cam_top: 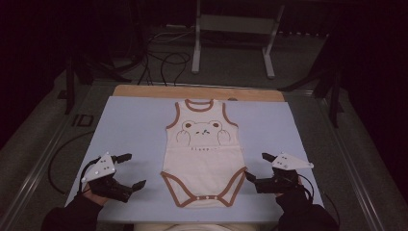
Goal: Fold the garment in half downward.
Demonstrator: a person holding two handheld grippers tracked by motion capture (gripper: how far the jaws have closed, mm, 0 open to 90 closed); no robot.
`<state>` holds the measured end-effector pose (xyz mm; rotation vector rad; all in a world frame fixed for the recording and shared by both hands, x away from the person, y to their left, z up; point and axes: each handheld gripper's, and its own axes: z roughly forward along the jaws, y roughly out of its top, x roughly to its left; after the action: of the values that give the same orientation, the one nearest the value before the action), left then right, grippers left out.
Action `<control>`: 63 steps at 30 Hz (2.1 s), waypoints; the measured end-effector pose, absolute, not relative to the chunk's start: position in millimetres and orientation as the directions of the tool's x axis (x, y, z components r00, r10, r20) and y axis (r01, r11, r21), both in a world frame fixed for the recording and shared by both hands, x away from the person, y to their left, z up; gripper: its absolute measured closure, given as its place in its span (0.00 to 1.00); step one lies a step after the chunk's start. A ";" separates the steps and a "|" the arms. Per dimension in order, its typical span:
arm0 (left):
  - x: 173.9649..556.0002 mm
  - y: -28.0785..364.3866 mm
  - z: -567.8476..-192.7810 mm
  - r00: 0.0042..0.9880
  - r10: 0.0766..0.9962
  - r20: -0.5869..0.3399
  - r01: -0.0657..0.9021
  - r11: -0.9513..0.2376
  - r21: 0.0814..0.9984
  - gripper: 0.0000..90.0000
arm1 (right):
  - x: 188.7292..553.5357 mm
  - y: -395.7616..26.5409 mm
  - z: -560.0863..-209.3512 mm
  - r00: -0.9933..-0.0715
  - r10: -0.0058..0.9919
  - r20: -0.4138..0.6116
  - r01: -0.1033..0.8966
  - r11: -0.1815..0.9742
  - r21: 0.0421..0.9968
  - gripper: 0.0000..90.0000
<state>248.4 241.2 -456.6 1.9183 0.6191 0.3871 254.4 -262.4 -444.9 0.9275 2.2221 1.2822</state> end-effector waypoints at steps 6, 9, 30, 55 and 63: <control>255.4 237.1 -439.2 0.819 0.574 -0.010 0.245 -0.333 0.910 0.00 | 261.7 -259.6 -425.1 -0.689 0.722 -0.056 0.310 0.364 0.878 0.10; 261.1 236.5 -431.5 0.825 0.564 -0.017 0.248 -0.335 0.909 0.00 | 265.5 -257.1 -418.0 -0.689 0.722 -0.063 0.303 0.367 0.880 0.10; 299.5 215.1 -413.9 0.843 0.537 -0.040 0.259 -0.340 0.904 0.00 | 308.1 -241.2 -390.4 -0.693 0.710 -0.129 0.210 0.370 0.905 0.10; 352.8 189.6 -440.7 0.818 0.573 -0.054 0.318 -0.371 0.873 0.00 | 361.7 -228.0 -428.3 -0.710 0.703 -0.047 0.304 0.366 0.880 0.10; 367.8 180.1 -454.7 0.809 0.583 -0.078 0.358 -0.383 0.851 0.00 | 374.4 -230.9 -448.4 -0.701 0.713 -0.010 0.358 0.364 0.860 0.10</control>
<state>367.8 180.1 -454.7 2.0118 0.6987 0.2888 374.4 -230.9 -448.4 0.9353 2.2488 1.2731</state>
